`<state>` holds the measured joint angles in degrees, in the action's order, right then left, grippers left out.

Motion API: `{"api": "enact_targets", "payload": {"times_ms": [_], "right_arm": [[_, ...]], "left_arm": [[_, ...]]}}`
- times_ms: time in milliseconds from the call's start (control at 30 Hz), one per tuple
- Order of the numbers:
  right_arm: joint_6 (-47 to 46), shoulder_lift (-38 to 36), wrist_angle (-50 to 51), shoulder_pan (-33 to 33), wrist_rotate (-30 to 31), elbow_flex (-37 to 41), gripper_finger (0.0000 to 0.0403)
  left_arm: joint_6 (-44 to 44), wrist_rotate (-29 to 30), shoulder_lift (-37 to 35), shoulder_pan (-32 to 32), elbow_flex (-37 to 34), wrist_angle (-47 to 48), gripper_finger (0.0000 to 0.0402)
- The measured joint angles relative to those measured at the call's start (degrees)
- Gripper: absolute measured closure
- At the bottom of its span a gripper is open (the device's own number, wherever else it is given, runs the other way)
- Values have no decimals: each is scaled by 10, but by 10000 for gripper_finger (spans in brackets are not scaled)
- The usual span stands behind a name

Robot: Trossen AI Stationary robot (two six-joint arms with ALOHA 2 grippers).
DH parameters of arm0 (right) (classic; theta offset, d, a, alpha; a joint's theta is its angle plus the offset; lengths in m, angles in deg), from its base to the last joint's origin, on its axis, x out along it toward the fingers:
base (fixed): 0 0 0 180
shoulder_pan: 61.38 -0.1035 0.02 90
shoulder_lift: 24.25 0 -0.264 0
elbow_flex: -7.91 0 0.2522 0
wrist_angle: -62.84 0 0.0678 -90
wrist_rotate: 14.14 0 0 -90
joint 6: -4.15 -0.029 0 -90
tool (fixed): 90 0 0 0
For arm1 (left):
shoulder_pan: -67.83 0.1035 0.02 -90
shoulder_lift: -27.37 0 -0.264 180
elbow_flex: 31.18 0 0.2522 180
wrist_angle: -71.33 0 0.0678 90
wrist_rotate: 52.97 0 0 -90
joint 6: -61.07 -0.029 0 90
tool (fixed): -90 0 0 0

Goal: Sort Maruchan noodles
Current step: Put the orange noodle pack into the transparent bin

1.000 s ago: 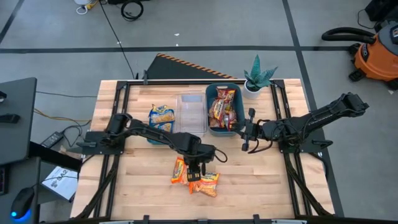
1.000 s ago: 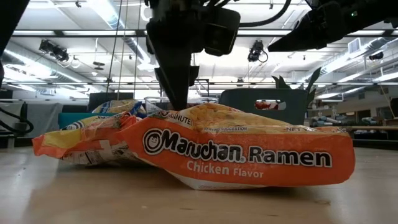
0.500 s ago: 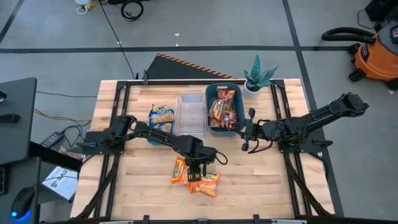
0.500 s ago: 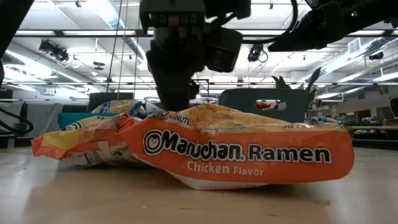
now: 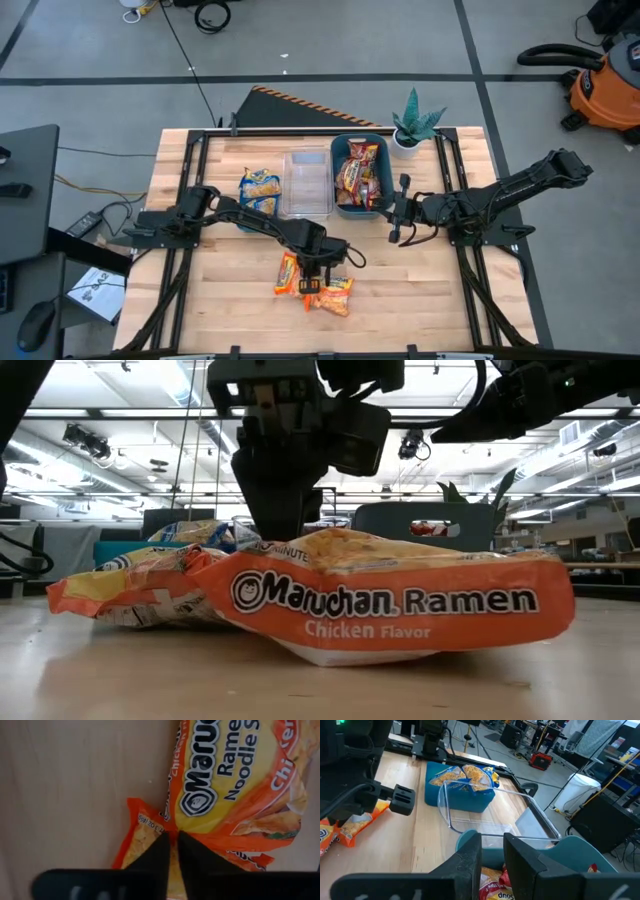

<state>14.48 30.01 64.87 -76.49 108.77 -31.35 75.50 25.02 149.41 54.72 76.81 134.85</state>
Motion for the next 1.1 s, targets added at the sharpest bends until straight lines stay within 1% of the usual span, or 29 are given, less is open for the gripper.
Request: {"api": "enact_targets", "payload": {"times_ms": [67,200,300,367,467,567,833,1100], "right_arm": [[0,0,0,0,0,0,316],[0,0,0,0,0,0,316],[0,0,0,0,0,0,316],[0,0,0,0,0,0,316],[0,0,2,0,0,0,316],[1,0,3,0,0,0,316],[0,0,9,3,1,0,316],[-1,0,9,4,1,0,316]], "left_arm": [[-13,4,0,0,0,0,390],[-31,6,-4,2,8,17,393],[-38,8,-18,10,35,47,395],[-42,20,-25,17,60,70,397],[-58,53,-30,23,105,126,398],[-62,73,-33,31,155,184,398],[-80,87,-33,58,286,304,400],[-106,132,-33,96,392,370,400]]}}
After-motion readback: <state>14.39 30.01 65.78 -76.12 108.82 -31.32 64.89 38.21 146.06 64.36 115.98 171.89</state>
